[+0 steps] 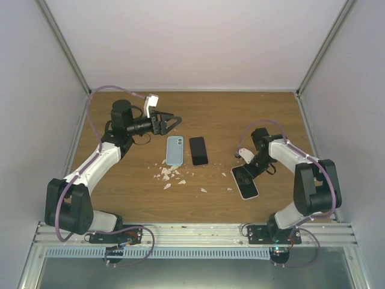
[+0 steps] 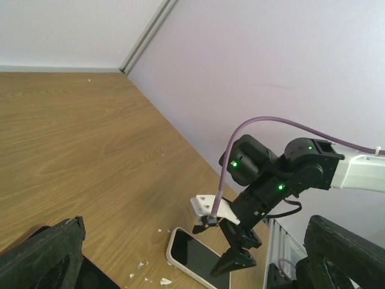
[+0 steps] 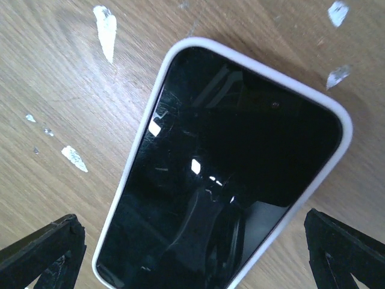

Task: Take the phone out of the phone case
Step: Pick up the phone at the center of the board.

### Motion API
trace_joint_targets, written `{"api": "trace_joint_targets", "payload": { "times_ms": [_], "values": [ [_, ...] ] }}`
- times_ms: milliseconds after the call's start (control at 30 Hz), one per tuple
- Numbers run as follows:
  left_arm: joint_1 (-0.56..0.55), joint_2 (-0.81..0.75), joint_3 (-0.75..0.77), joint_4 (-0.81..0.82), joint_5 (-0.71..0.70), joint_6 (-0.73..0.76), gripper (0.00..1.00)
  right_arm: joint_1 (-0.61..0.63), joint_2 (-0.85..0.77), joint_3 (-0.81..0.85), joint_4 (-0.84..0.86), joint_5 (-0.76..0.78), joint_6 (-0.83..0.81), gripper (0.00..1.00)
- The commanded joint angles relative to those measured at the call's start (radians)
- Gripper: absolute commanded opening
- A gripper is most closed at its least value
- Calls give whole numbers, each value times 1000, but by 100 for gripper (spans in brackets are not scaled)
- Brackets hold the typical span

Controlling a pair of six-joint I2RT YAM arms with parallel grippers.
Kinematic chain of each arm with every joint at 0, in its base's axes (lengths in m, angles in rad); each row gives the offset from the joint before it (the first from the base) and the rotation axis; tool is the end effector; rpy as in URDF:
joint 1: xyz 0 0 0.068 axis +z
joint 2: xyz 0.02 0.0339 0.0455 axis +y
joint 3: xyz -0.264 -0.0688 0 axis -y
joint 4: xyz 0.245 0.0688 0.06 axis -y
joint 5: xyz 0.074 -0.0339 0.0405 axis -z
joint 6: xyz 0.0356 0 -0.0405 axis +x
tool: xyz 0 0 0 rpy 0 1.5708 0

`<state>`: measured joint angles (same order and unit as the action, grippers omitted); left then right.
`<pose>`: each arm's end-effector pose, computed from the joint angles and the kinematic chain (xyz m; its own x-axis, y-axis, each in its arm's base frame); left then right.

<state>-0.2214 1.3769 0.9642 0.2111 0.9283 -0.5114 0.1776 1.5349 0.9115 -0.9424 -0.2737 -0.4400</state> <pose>0.2972 -0.0961 0.3102 -0.6093 -0.1634 -0.7759 0.6865 0.3811 -0.6193 0.2395 0.0528 0.1747 -0.8175 -0.5634 -0.1196 -0.5743 0.7819 0.2424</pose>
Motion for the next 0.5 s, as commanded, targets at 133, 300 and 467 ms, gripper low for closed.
{"api": "trace_joint_targets", "payload": {
  "times_ms": [133,300,467],
  "values": [
    [7,-31,-18,24,-37,17,99,-3,84,49,2,-21,14,100],
    [8,-17,-14,30,-42,6,99,40,134,69,8,-15,24,100],
    [7,-6,-7,35,-41,1,99,90,165,89,12,-14,30,99]
  ]
}}
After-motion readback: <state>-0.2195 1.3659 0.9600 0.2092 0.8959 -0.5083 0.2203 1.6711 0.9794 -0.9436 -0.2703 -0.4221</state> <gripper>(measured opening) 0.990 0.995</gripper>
